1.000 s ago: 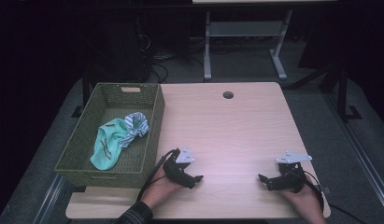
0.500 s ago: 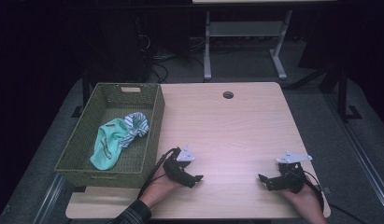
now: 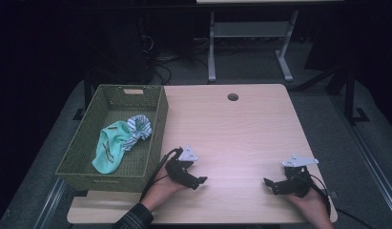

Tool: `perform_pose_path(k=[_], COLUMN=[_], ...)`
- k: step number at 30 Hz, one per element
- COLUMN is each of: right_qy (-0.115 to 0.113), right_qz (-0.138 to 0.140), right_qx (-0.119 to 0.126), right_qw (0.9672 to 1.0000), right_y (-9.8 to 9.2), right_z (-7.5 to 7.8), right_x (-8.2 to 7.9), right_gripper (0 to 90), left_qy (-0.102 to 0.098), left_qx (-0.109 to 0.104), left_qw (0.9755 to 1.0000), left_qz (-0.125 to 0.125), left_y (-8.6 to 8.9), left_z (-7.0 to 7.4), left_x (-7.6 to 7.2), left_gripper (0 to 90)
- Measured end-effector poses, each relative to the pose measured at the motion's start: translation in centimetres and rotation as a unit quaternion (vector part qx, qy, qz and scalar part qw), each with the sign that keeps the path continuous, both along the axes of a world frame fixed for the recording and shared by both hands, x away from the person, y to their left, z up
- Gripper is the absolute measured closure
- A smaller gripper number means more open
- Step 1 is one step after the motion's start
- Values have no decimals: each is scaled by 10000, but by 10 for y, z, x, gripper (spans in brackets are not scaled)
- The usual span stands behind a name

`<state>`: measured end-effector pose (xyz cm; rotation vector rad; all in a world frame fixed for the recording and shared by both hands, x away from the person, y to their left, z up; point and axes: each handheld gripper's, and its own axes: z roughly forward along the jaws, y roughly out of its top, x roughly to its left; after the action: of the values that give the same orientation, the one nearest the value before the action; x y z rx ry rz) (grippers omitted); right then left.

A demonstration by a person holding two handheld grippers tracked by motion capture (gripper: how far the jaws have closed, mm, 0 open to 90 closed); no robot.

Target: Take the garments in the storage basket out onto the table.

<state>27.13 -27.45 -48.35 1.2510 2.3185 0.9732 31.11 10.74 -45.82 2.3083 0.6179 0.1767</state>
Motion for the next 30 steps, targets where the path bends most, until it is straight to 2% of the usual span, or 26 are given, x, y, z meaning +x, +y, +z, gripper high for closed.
perform_pose_path(k=[4,8,12,13,16,23,30], right_qy=[0,-1,1,2,1,1,-2], right_qz=[2,1,-1,0,0,0,0], right_qx=[-1,-1,0,0,0,1,-1], right_qw=[10000,10000,10000,10000,10000,10000,10000], right_y=[0,0,0,0,0,0,0], right_z=[0,0,0,0,0,0,0], right_x=[0,0,0,0,0,0,0], right_gripper=[6,6,6,6,6,6,6], left_qy=[12,39,151,123,129,79,66], left_qx=[2,-88,-147,-56,-96,-2,-1], left_qw=[10000,9999,9998,9999,9999,9999,9999], left_qz=[-45,-47,-25,-65,-20,-91,-86], left_y=[0,1,1,0,-1,0,-1], left_z=[2,5,5,7,8,14,19], left_x=[1,1,2,2,3,5,4], left_gripper=[130,131,131,131,131,131,131])
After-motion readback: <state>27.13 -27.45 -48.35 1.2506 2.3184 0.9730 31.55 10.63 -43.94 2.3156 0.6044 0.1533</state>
